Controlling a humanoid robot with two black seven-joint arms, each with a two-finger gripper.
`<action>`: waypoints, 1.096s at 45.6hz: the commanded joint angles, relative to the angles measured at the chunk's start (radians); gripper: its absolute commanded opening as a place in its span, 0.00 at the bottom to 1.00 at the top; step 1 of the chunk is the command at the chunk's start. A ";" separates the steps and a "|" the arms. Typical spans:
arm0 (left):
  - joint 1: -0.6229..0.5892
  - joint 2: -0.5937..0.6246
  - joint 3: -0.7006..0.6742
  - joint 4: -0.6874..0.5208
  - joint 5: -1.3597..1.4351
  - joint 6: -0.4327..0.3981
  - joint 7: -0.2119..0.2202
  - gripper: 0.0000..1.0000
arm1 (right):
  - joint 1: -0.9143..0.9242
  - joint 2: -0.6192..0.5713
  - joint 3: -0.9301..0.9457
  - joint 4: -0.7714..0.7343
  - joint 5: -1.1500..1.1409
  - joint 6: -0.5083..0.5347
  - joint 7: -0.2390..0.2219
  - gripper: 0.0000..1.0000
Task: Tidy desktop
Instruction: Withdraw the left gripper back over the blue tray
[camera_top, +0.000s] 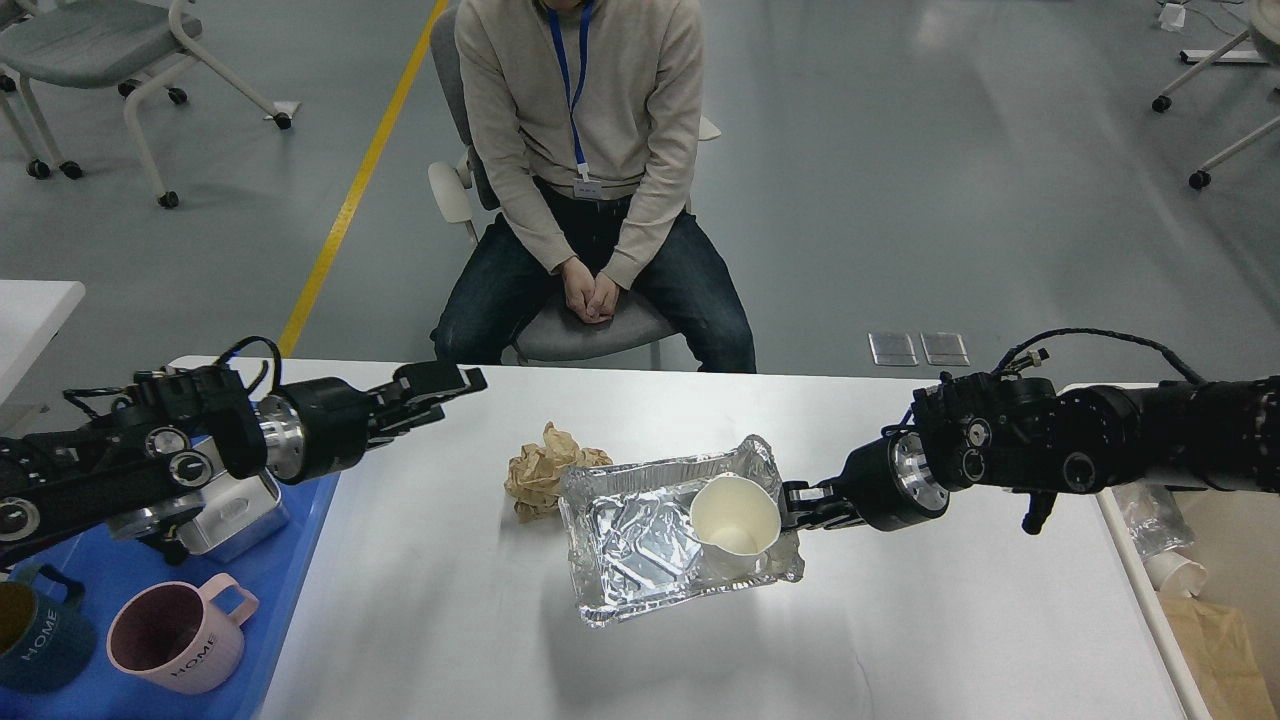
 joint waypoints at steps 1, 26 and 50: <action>0.001 0.118 0.000 -0.023 0.000 0.017 -0.003 0.74 | 0.002 0.001 0.001 0.000 0.000 0.000 0.000 0.00; 0.064 0.580 0.009 -0.078 -0.011 0.013 -0.118 0.83 | 0.005 -0.001 -0.002 0.008 0.000 -0.018 0.000 0.00; 0.064 0.513 0.020 -0.069 -0.091 0.021 -0.102 0.83 | 0.012 -0.002 -0.002 0.017 0.000 -0.020 0.000 0.00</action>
